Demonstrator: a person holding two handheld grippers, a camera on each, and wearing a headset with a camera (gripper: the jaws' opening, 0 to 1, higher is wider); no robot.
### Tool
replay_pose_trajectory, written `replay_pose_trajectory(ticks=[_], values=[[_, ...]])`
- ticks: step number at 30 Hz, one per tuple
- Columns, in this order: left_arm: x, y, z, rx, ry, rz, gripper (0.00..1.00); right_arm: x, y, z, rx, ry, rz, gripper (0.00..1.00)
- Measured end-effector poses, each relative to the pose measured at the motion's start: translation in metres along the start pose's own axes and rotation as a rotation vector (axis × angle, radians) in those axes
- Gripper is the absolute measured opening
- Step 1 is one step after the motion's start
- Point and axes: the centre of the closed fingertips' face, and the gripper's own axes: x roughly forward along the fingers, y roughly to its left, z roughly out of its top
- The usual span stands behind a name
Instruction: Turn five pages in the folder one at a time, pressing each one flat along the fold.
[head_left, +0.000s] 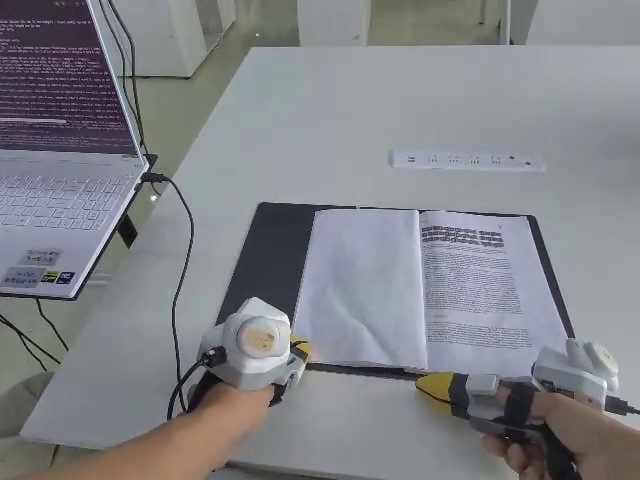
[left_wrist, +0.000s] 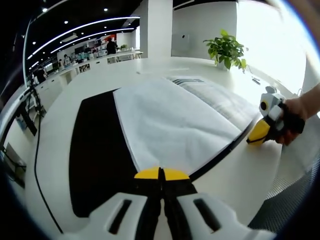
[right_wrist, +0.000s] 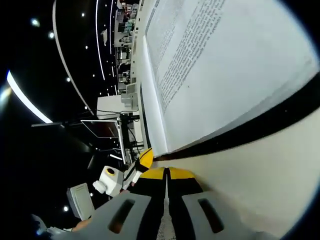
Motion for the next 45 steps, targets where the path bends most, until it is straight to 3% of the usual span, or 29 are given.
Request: replay_pose_trajectory(ticks=[2, 7, 12, 15, 20, 23, 24, 25, 26, 29, 30, 34, 37, 40, 42, 44, 45], values=[[0.000, 0.000, 0.001, -0.011, 0.008, -0.002, 0.00, -0.003, 0.007, 0.000, -0.002, -0.009, 0.017, 0.00], [-0.005, -0.001, 0.000, -0.022, 0.036, -0.002, 0.00, -0.014, 0.047, 0.007, -0.029, -0.058, 0.125, 0.00], [-0.019, -0.012, 0.009, -0.087, -0.012, -0.025, 0.04, -0.031, 0.081, 0.014, -0.072, -0.104, 0.200, 0.00], [-0.033, -0.021, 0.023, -0.096, -0.067, -0.055, 0.03, -0.044, 0.100, 0.018, -0.111, -0.136, 0.230, 0.00], [-0.061, -0.028, 0.044, -0.114, -0.124, -0.075, 0.07, -0.076, 0.128, 0.039, -0.215, -0.273, 0.228, 0.00], [-0.082, -0.025, 0.059, -0.137, -0.167, -0.078, 0.11, -0.096, 0.134, 0.044, -0.295, -0.327, 0.158, 0.00], [-0.088, -0.024, 0.062, -0.146, -0.174, -0.073, 0.13, -0.108, 0.136, 0.052, -0.379, -0.373, 0.102, 0.00], [-0.097, -0.022, 0.067, -0.154, -0.183, -0.070, 0.15, -0.116, 0.136, 0.054, -0.429, -0.392, 0.063, 0.03], [-0.103, -0.021, 0.070, -0.156, -0.196, -0.071, 0.16, -0.128, 0.136, 0.058, -0.493, -0.418, -0.008, 0.05], [-0.122, -0.016, 0.083, -0.171, -0.230, -0.065, 0.21, -0.156, 0.133, 0.066, -0.687, -0.458, -0.174, 0.13], [-0.127, -0.016, 0.085, -0.169, -0.234, -0.064, 0.23, -0.164, 0.134, 0.067, -0.723, -0.479, -0.203, 0.17], [-0.148, -0.014, 0.100, -0.164, -0.263, -0.059, 0.32, -0.189, 0.144, 0.065, -0.778, -0.597, -0.239, 0.30], [-0.160, -0.013, 0.112, -0.125, -0.304, -0.035, 0.40, -0.204, 0.140, 0.060, -0.878, -0.652, -0.340, 0.38], [-0.166, -0.014, 0.116, -0.106, -0.306, -0.015, 0.55, -0.209, 0.137, 0.053, -0.977, -0.652, -0.415, 0.44], [-0.166, -0.015, 0.114, -0.099, -0.285, -0.006, 0.65, -0.211, 0.136, 0.049, -1.033, -0.646, -0.454, 0.48], [-0.165, -0.018, 0.111, -0.097, -0.271, -0.009, 0.69, -0.214, 0.137, 0.047, -1.083, -0.650, -0.478, 0.50], [-0.165, -0.021, 0.108, -0.093, -0.258, -0.017, 0.69, -0.215, 0.138, 0.045, -1.071, -0.655, -0.476, 0.49]])
